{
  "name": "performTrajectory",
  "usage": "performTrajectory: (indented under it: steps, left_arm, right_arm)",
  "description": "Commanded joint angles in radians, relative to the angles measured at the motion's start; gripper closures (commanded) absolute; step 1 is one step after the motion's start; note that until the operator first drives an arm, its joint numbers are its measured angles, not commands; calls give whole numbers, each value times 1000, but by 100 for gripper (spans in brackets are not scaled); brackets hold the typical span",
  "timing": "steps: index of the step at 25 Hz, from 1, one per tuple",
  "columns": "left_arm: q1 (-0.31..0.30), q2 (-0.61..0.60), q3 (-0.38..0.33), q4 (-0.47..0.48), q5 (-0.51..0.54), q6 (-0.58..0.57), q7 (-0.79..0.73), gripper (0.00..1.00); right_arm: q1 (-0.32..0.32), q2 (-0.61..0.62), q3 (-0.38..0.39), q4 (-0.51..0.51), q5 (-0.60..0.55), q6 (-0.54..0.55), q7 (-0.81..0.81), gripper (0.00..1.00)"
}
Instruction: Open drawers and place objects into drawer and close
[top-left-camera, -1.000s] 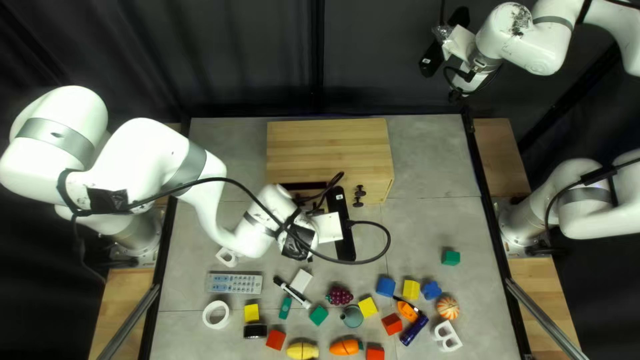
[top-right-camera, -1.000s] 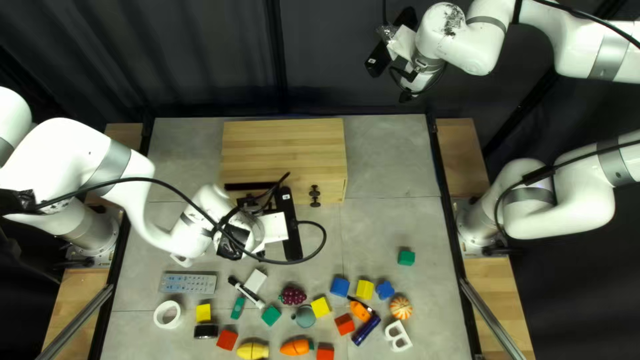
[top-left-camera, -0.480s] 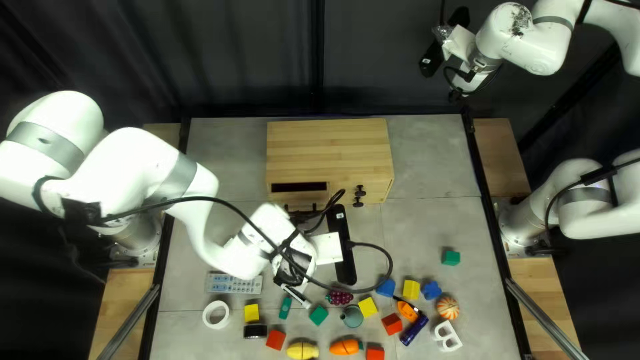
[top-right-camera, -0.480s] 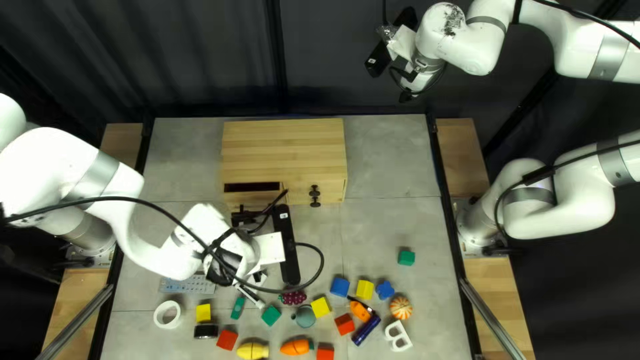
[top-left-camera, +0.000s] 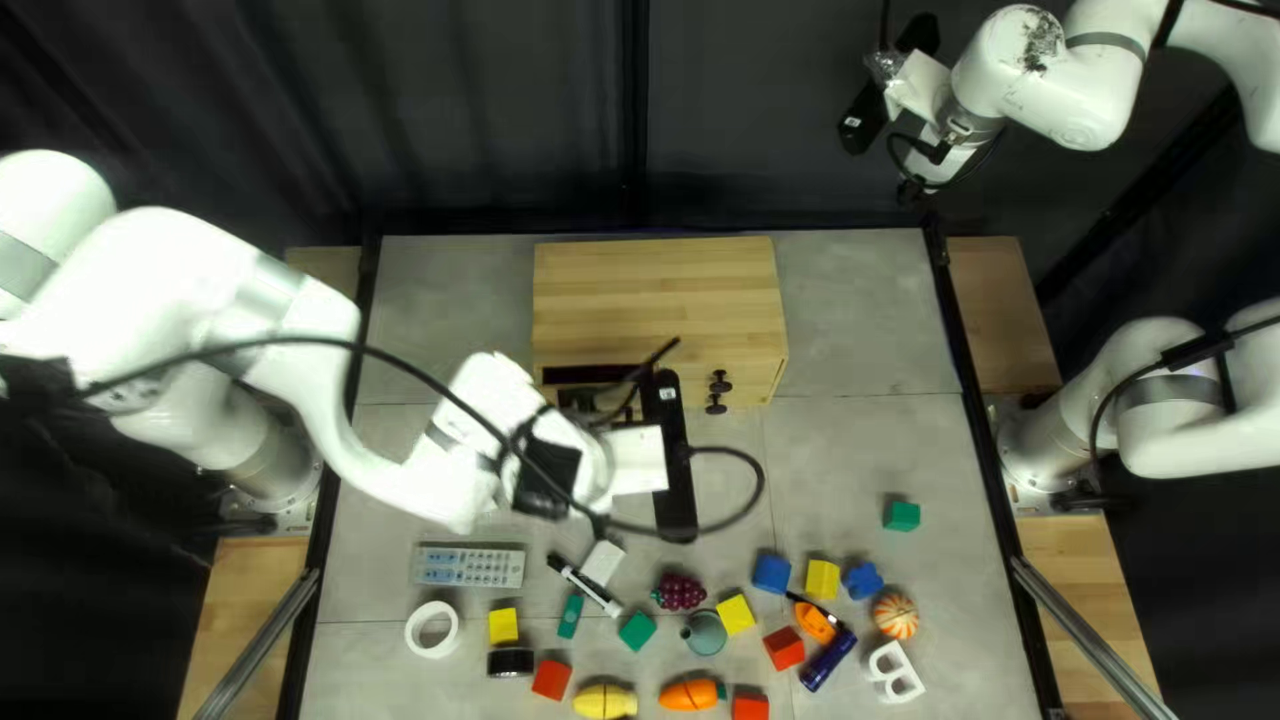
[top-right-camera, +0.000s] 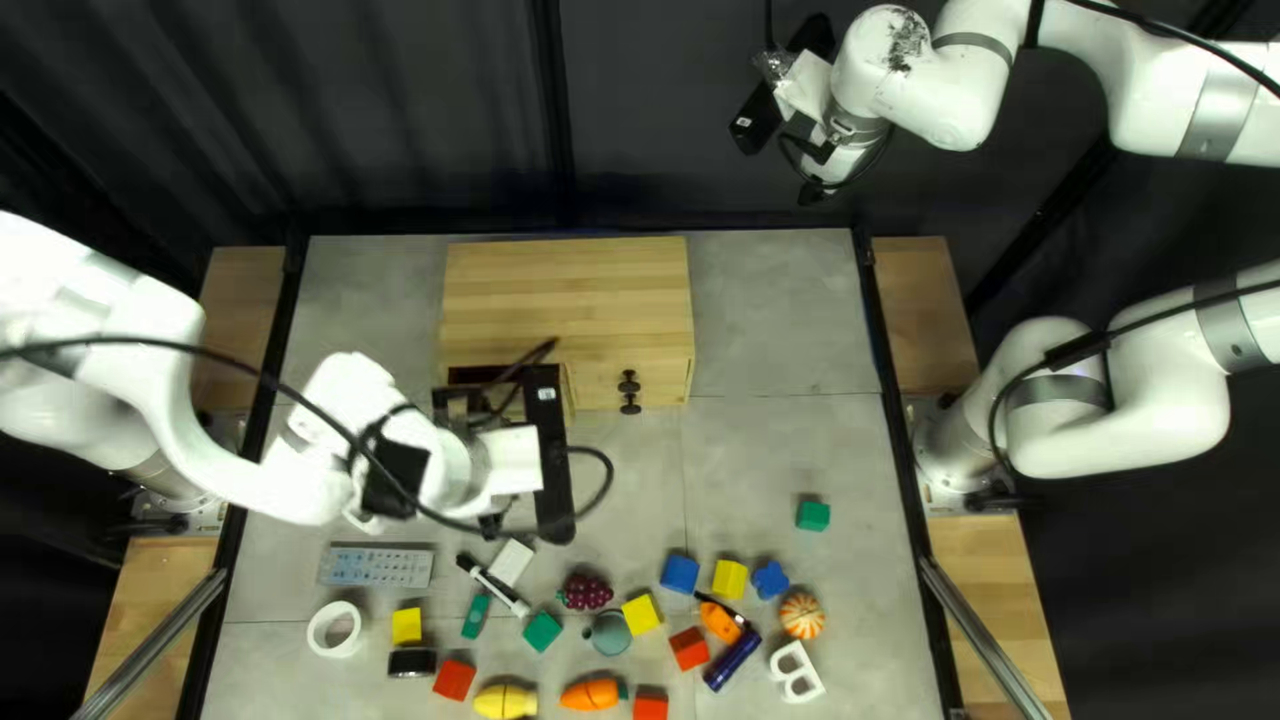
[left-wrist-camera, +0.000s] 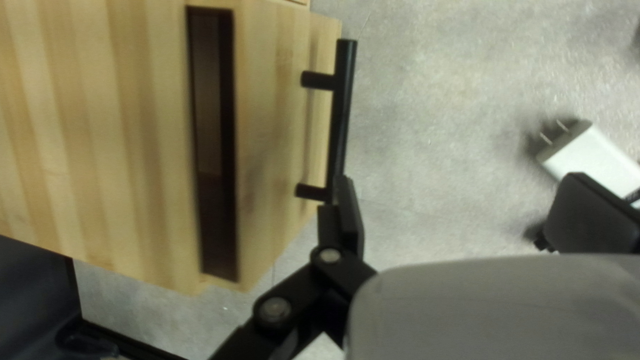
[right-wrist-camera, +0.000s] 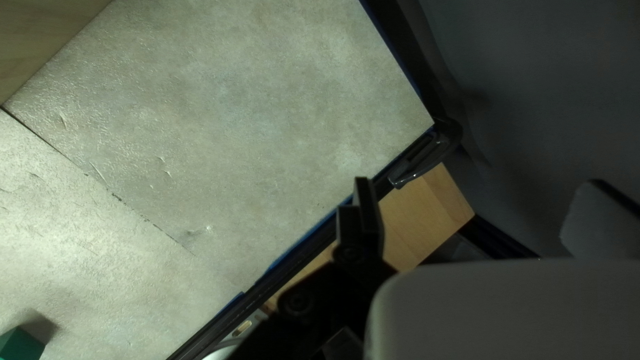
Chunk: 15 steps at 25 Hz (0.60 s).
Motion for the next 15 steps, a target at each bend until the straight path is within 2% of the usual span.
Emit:
performTrajectory:
  steps: [1, 9, 15]
  left_arm:
    - [10, -62, 40, -34, -76, -26, 156, 0]
    - [32, -107, 70, -147, -55, -190, 192, 0]
    - [38, -121, 59, -193, -22, -244, 141, 0]
  right_arm:
    - [0, 0, 0, 0, 0, 0, 0, 0]
    - [0, 0, 0, 0, 0, 0, 0, 0]
    - [0, 0, 0, 0, 0, 0, 0, 0]
